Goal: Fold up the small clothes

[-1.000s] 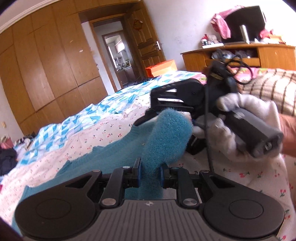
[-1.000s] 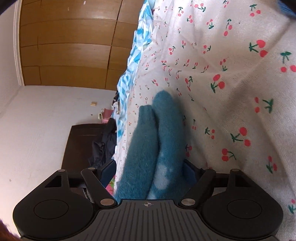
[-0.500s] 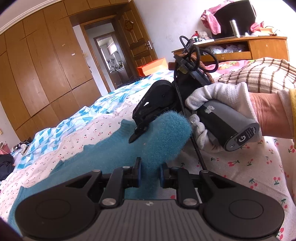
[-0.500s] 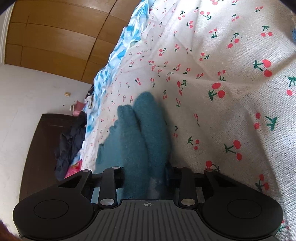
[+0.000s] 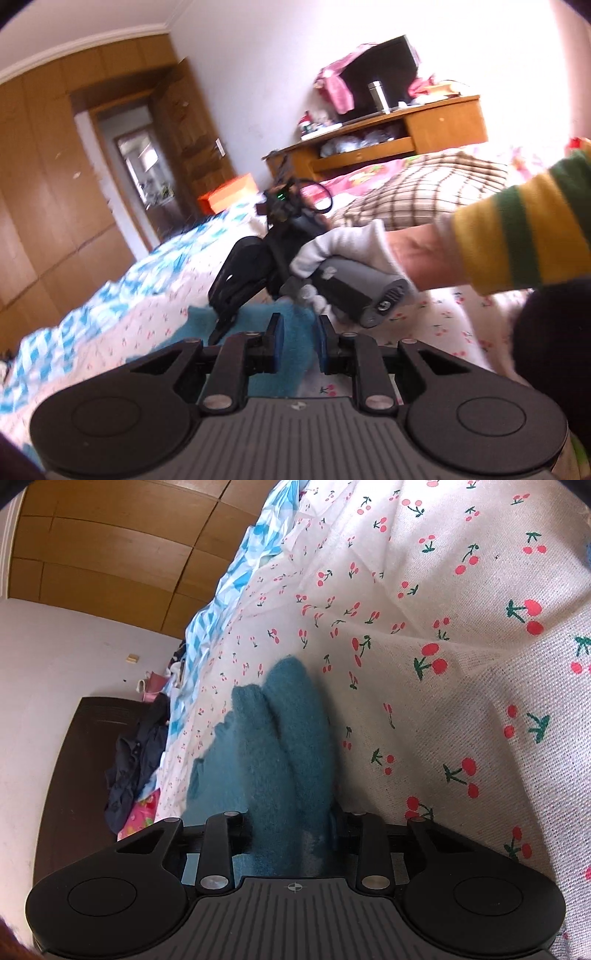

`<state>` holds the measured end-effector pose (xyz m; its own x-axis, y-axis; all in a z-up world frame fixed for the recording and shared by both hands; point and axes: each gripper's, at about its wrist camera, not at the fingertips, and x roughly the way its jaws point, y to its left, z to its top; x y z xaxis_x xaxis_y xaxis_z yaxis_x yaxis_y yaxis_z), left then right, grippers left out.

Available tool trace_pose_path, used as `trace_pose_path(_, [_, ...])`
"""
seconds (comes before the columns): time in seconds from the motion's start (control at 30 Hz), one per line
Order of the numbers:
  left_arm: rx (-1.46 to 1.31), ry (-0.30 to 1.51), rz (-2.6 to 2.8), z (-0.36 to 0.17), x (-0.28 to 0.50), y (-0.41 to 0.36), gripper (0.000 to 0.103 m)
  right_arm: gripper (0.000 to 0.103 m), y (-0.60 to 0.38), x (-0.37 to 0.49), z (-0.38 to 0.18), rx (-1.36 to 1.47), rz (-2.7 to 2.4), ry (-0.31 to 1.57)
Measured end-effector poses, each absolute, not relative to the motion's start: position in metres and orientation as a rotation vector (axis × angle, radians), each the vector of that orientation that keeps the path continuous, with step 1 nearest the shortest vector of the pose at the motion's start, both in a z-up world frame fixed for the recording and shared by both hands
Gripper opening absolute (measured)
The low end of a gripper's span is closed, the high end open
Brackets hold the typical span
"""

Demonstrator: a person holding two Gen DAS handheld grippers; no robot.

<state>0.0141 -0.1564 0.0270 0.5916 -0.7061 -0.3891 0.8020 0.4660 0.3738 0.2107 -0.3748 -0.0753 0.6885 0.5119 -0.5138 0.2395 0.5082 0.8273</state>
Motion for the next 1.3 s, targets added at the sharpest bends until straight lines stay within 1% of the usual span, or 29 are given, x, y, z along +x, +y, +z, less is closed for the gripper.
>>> trace_pose_path(0.37, [0.536,0.255,-0.795,0.015,0.040,-0.133,0.027,0.031,-0.374,0.208,-0.069,0.998,0.193,0.844])
trace_pose_path(0.47, [0.445,0.292,-0.823,0.021,0.042,-0.124,0.028,0.031,-0.375,0.208,-0.069,0.988,0.203,0.844])
trace_pose_path(0.53, [0.394,0.326,-0.852,0.027,0.044,-0.123,0.031,0.031,-0.376,0.209,-0.070,0.992,0.208,0.845])
trace_pose_path(0.73, [0.178,0.414,-0.875,0.047,0.059,-0.109,0.031,0.031,-0.377,0.209,-0.072,0.999,0.215,0.842])
trace_pose_path(0.87, [0.014,0.496,-0.816,0.049,0.082,-0.093,0.032,0.031,-0.377,0.208,-0.072,1.002,0.217,0.842])
trace_pose_path(0.93, [0.061,0.521,-0.738,0.041,0.088,-0.096,0.032,0.031,-0.377,0.208,-0.072,0.999,0.218,0.843])
trace_pose_path(1.0, [0.198,0.508,-0.685,0.025,0.085,-0.105,0.032,0.031,-0.378,0.207,-0.072,0.998,0.219,0.844])
trace_pose_path(1.1, [0.297,0.537,-0.735,0.005,0.076,-0.115,0.031,0.031,-0.379,0.207,-0.070,0.986,0.223,0.850])
trace_pose_path(1.3, [0.450,0.449,-0.821,-0.002,0.051,-0.141,0.031,0.031,-0.379,0.210,-0.066,0.948,0.233,0.879])
